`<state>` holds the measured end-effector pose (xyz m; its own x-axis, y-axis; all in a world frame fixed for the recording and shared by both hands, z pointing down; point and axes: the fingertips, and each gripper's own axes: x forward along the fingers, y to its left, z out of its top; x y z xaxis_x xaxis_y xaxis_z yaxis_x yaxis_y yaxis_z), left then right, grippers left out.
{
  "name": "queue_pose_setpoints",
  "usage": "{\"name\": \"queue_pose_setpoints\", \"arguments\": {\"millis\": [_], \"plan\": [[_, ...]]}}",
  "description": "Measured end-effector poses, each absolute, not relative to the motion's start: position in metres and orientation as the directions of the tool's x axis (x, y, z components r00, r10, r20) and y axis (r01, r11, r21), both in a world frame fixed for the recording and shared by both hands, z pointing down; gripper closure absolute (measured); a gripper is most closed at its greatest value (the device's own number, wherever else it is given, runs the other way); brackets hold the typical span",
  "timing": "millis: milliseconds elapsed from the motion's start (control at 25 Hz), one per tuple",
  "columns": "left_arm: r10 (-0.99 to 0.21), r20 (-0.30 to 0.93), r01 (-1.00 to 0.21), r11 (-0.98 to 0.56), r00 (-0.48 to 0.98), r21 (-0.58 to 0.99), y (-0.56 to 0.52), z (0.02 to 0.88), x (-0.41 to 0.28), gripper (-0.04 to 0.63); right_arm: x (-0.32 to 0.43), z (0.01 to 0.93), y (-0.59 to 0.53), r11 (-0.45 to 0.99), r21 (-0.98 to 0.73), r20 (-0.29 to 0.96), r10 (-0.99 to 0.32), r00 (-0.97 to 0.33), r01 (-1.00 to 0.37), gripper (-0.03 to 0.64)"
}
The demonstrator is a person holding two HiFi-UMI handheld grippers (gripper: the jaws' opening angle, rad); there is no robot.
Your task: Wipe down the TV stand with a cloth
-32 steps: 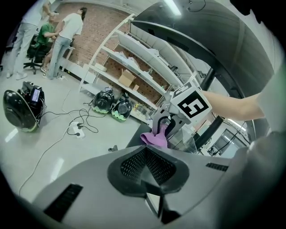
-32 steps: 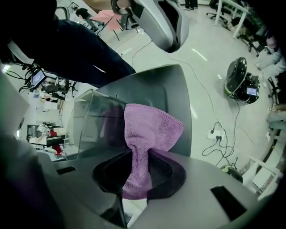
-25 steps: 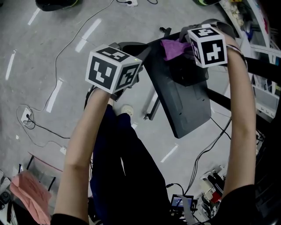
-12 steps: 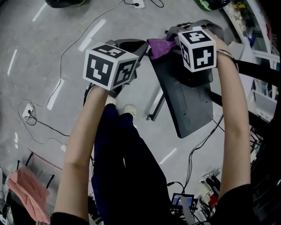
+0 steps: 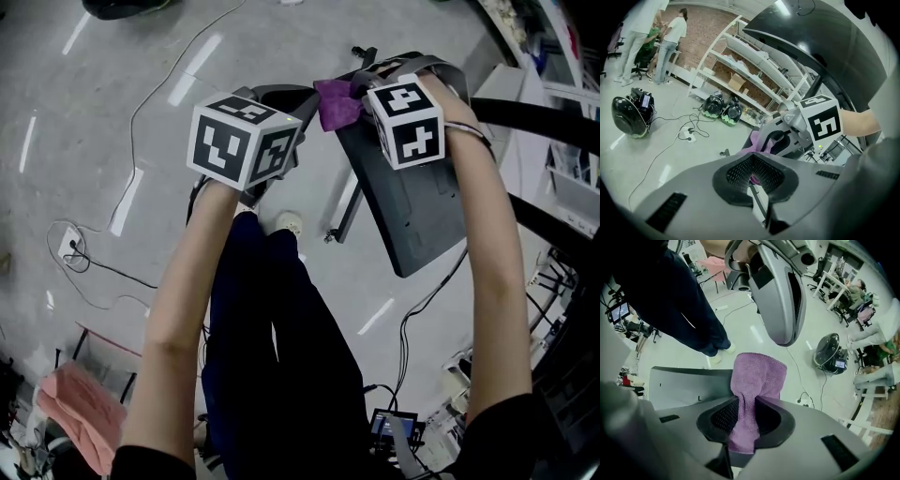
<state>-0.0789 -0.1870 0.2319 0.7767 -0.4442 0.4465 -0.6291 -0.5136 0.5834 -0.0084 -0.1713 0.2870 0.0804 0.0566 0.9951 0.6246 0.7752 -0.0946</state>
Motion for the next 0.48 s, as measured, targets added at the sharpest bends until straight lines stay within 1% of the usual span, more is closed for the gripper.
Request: {"name": "queue_pose_setpoints", "arguments": {"millis": [480], "plan": [[-0.377,0.448,-0.584,-0.558,0.811,0.589,-0.164,0.242,-0.07,0.588,-0.008,0.287,-0.147,0.782,-0.099,0.992,0.032,0.119,0.616,0.512]]}}
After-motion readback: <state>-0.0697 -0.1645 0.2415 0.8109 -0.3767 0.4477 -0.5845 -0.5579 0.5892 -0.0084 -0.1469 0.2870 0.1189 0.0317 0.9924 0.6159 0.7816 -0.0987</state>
